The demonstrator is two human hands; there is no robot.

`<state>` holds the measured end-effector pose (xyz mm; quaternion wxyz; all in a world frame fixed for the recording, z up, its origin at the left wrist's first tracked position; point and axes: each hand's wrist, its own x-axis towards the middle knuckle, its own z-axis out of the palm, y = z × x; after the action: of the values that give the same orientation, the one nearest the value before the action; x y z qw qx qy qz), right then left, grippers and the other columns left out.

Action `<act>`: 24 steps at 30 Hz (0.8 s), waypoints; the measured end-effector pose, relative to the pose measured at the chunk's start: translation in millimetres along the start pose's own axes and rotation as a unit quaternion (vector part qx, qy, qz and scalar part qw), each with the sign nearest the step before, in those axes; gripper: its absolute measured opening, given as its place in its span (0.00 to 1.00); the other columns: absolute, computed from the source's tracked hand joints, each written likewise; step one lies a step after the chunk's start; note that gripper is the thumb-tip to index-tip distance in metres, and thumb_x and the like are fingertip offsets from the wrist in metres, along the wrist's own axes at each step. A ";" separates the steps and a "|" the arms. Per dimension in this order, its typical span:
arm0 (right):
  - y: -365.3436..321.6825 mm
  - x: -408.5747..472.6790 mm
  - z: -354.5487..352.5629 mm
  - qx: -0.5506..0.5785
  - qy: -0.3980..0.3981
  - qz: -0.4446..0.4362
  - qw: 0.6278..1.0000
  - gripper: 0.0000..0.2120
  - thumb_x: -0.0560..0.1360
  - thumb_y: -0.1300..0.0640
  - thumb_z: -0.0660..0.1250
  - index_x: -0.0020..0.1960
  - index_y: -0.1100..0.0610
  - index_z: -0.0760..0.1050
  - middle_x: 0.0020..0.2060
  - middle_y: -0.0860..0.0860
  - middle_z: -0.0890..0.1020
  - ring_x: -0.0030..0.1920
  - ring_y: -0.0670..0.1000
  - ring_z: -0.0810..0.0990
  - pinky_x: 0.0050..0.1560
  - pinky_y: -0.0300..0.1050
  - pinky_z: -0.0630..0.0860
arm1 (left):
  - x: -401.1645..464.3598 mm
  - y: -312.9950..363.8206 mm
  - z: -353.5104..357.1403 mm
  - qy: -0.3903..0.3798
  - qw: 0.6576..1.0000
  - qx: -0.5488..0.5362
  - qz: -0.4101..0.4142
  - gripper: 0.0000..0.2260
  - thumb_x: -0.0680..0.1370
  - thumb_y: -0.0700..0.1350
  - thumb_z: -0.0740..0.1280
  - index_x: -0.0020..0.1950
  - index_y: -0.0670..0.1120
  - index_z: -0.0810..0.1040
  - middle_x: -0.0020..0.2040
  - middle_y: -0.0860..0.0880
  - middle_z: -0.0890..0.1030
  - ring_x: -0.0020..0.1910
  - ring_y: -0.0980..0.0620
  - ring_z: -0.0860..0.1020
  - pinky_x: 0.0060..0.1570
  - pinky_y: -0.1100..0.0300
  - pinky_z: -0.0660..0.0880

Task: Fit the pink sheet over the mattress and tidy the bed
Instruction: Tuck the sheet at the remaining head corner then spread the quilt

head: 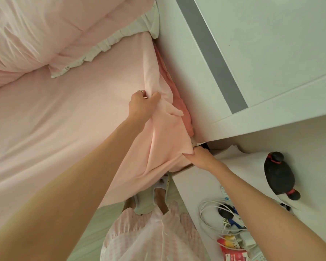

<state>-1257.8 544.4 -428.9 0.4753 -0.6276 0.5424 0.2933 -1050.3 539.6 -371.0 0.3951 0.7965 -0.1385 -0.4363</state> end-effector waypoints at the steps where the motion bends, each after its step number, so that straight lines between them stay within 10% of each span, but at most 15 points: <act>1: 1.0 4.9 1.0 -0.034 0.010 -0.005 0.999 0.14 0.77 0.46 0.59 0.44 0.56 0.73 0.40 0.53 0.77 0.42 0.53 0.76 0.42 0.45 0.72 | -0.3 0.9 -1.1 -0.002 1.000 0.004 0.002 0.05 0.74 0.46 0.64 0.41 0.46 0.73 0.38 0.50 0.74 0.40 0.49 0.75 0.45 0.54 0.77; 4: 3.2 5.6 -2.6 -0.106 0.004 0.024 0.994 0.13 0.73 0.54 0.61 0.55 0.56 0.74 0.52 0.55 0.80 0.52 0.57 0.78 0.53 0.49 0.75 | -1.3 3.4 -3.3 -0.012 1.000 0.017 0.007 0.06 0.74 0.46 0.64 0.38 0.48 0.71 0.38 0.50 0.75 0.40 0.49 0.75 0.46 0.54 0.77; 12: -57.0 -23.8 -36.9 0.101 0.090 -0.080 0.988 0.15 0.81 0.56 0.50 0.55 0.57 0.75 0.45 0.51 0.78 0.44 0.51 0.74 0.39 0.40 0.69 | -9.8 -0.1 0.4 -0.057 0.998 0.005 -0.002 0.12 0.74 0.46 0.63 0.56 0.44 0.71 0.42 0.51 0.75 0.40 0.52 0.75 0.39 0.61 0.74; 18: -104.3 -31.5 -60.4 0.226 0.268 -0.202 0.914 0.21 0.81 0.54 0.52 0.73 0.53 0.62 0.71 0.49 0.67 0.71 0.47 0.65 0.66 0.38 0.59 | -17.3 -6.6 -7.9 -0.117 0.993 0.002 -0.003 0.16 0.76 0.43 0.63 0.64 0.44 0.67 0.52 0.46 0.78 0.43 0.52 0.77 0.40 0.63 0.75; 24: -131.6 1.4 -69.8 0.346 0.008 -0.086 0.934 0.20 0.76 0.40 0.61 0.56 0.57 0.69 0.39 0.51 0.79 0.40 0.50 0.79 0.41 0.45 0.77 | -20.0 -17.6 -13.7 -0.240 0.968 0.070 0.015 0.22 0.76 0.33 0.57 0.69 0.45 0.66 0.52 0.51 0.76 0.55 0.53 0.73 0.54 0.62 0.68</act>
<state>-1141.5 474.7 -367.2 0.6821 -0.4710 0.5579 0.0401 -1053.0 569.3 -368.2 0.2997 0.6919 -0.2712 -0.5983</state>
